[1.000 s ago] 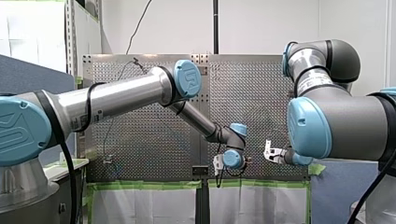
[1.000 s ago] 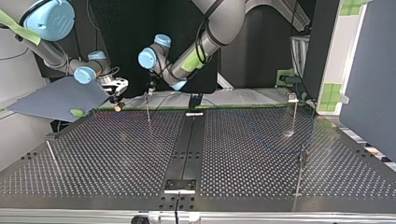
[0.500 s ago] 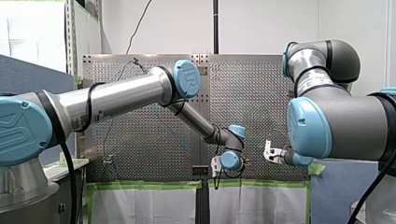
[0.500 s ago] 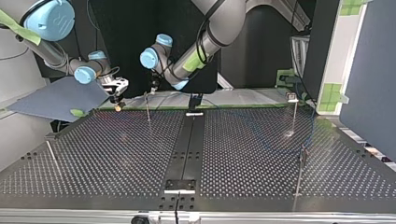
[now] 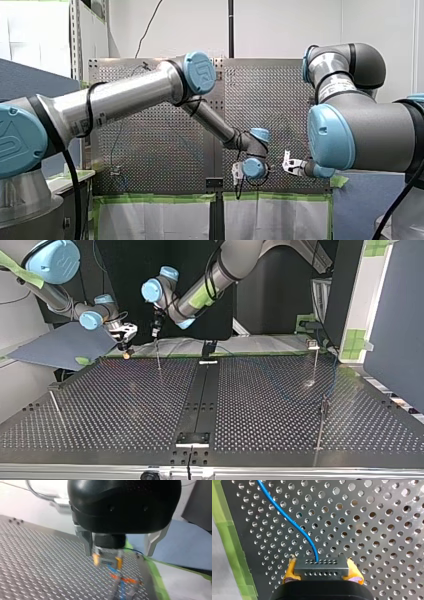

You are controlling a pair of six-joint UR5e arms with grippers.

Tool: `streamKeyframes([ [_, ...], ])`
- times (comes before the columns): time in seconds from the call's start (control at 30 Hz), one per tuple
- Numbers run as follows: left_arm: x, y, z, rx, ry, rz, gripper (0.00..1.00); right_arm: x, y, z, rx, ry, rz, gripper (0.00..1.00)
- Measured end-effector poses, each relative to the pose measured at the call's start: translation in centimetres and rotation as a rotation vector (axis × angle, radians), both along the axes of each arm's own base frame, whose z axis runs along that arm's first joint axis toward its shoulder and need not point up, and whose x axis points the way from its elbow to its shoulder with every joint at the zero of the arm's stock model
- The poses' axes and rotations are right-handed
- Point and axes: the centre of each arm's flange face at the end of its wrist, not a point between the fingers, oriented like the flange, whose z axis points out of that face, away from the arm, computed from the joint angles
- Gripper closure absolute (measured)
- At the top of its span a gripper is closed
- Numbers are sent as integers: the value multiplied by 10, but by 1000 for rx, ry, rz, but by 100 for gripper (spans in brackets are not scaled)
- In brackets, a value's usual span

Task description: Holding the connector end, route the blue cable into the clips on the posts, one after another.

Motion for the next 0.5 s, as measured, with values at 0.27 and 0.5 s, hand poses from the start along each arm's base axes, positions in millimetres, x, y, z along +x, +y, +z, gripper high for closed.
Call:
streamKeyframes([
  [0.27, 19, 20, 38, -118, -32, 44, 0, -3, -1, 0, 0, 0, -4, 100],
  [0.5, 53, 53, 67, -191, -68, 103, 0, -2, 0, 0, 3, -3, 3, 100],
])
